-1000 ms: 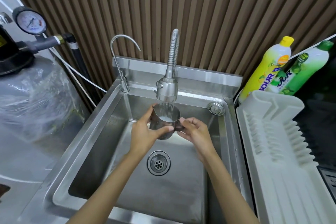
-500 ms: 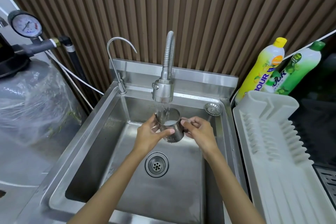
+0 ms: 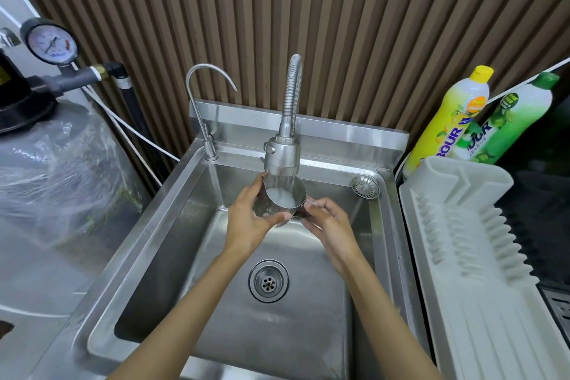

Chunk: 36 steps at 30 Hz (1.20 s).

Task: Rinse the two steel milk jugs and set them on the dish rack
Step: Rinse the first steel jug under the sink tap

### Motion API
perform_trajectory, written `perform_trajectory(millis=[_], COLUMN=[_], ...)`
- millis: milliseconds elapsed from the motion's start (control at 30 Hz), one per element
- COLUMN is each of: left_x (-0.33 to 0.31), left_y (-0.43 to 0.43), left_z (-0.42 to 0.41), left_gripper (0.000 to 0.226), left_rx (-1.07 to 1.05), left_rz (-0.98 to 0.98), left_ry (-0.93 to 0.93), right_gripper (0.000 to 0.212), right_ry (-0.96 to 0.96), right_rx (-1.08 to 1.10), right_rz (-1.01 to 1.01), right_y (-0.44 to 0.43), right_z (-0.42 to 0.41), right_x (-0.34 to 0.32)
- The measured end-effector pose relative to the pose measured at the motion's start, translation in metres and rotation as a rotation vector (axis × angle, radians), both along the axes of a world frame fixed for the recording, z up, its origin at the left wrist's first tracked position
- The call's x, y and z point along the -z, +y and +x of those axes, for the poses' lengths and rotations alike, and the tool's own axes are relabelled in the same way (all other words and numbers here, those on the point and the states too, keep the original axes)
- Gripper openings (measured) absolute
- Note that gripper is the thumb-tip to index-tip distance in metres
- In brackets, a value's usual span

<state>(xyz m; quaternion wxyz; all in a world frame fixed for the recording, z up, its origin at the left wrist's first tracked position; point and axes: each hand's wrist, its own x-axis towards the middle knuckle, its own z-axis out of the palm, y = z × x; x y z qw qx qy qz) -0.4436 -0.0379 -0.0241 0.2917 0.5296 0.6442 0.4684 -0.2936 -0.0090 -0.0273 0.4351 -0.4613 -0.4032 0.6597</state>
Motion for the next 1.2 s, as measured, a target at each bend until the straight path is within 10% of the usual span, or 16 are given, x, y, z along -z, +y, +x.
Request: perform_trajectory(millis=[533, 1200], left_x=[0.007, -0.001], left_y=[-0.009, -0.004], left_z=[0.001, -0.008], left_gripper=[0.061, 0.082], left_rx=[-0.012, -0.028], left_rz=[-0.180, 0.027], left_ry=[-0.002, 0.030], right_gripper=[0.021, 0.022], right_ry=[-0.388, -0.034], right_rx=[0.069, 0.012], right_rz=[0.112, -0.012], right_y=[0.006, 0.000], right_z=[0.004, -0.008], right_x=[-0.009, -0.008])
